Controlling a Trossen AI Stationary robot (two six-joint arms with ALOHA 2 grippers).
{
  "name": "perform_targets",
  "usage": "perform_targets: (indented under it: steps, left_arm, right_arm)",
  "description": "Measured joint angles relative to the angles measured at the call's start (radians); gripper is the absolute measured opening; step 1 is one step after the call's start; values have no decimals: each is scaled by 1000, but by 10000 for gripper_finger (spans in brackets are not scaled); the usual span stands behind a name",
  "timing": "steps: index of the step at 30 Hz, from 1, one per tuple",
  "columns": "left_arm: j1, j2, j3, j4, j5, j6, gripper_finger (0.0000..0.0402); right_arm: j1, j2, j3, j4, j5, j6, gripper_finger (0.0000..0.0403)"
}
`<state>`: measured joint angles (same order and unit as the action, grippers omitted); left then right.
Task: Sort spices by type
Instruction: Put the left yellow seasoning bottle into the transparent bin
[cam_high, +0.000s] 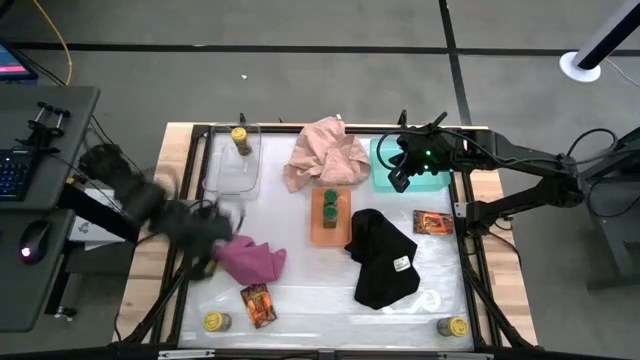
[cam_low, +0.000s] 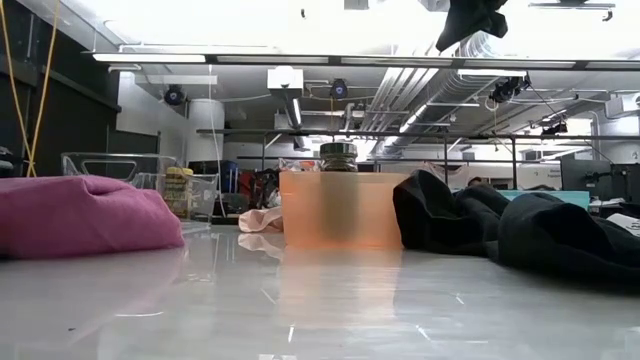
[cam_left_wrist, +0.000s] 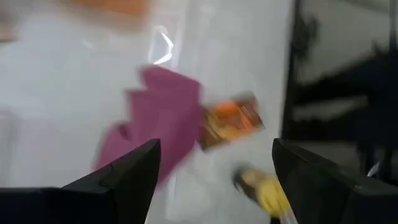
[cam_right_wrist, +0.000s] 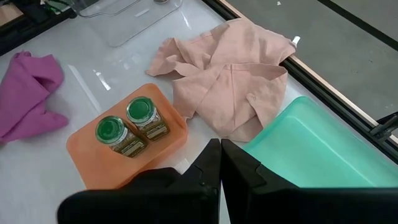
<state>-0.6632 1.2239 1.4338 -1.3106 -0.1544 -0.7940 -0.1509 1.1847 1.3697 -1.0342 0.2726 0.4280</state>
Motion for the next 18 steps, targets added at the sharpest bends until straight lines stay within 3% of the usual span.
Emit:
perform_targets:
  steps: [3, 7, 13, 18]
  left_arm:
    - [-201, 73, 0, -1, -48, -33, 294]
    - [-332, 195, 0, 19, -39, -16, 294]
    - [-408, 353, 0, 119, 51, -19, 294]
    - [-425, 406, 0, 146, 57, -72, 294]
  right_arm:
    - [0, 0, 0, 0, 0, 0, 0]
    - [0, 0, 0, 0, 0, 0, 0]
    - [0, 0, 0, 0, 0, 1, 0]
    - [0, 0, 0, 0, 0, 1, 0]
